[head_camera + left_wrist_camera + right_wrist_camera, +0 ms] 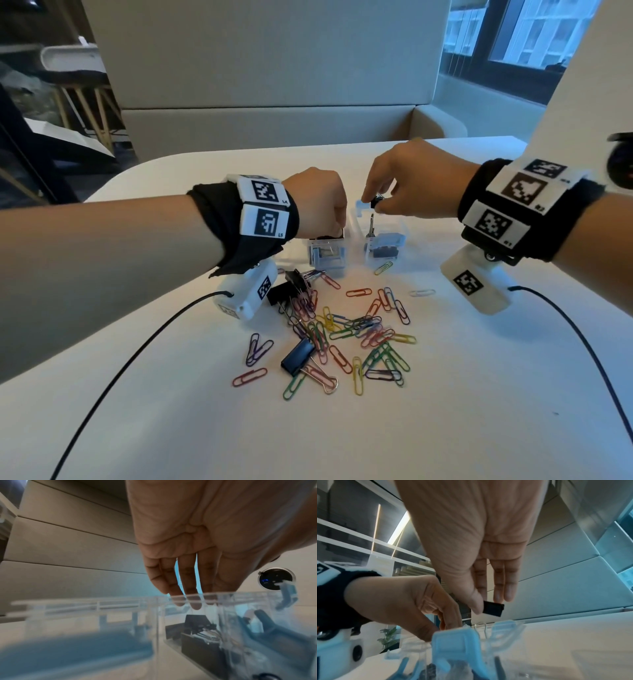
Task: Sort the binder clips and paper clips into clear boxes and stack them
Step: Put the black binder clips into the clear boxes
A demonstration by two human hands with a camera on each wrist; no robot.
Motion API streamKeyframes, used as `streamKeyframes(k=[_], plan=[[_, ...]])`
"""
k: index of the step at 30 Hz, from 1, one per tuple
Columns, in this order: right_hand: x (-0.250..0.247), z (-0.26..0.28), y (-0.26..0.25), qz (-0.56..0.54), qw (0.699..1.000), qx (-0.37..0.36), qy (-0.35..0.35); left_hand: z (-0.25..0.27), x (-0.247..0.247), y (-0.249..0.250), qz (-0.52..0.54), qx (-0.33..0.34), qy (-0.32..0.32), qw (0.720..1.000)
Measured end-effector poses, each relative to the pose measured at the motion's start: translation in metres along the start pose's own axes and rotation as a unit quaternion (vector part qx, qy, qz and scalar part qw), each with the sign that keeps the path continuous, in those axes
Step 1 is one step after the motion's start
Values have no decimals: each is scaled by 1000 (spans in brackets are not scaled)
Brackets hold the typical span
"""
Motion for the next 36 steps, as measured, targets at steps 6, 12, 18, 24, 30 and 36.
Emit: streamKeyframes(k=[6, 12, 18, 24, 30, 36], plan=[[9, -1, -4, 37, 998, -9, -52, 2, -7, -3, 6, -3, 11, 1000], [30, 3, -2, 93, 988, -8, -126, 6, -6, -8, 6, -12, 6, 1000], [16, -3, -10, 93, 990, -5, -107, 8, -3, -7, 4, -12, -1, 1000], [26, -2, -22, 133, 978, -18, -159, 11, -5, -6, 3, -7, 3, 1000], [40, 1, -18, 98, 979, 8, -177, 15, -11, -7, 4, 4, 13, 1000], [15, 2, -18, 30, 993, 17, -115, 37, -34, -8, 25, 24, 62, 997]])
Point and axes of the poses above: each hand's wrist, its own z-axis away from the middle knuckle, its own x-axis out of the palm, y = z × x, the point moved 10 cm from there along -z, towards the middle knuckle, and after that the axes turned 1 degree about y, right-handed, at the moved point
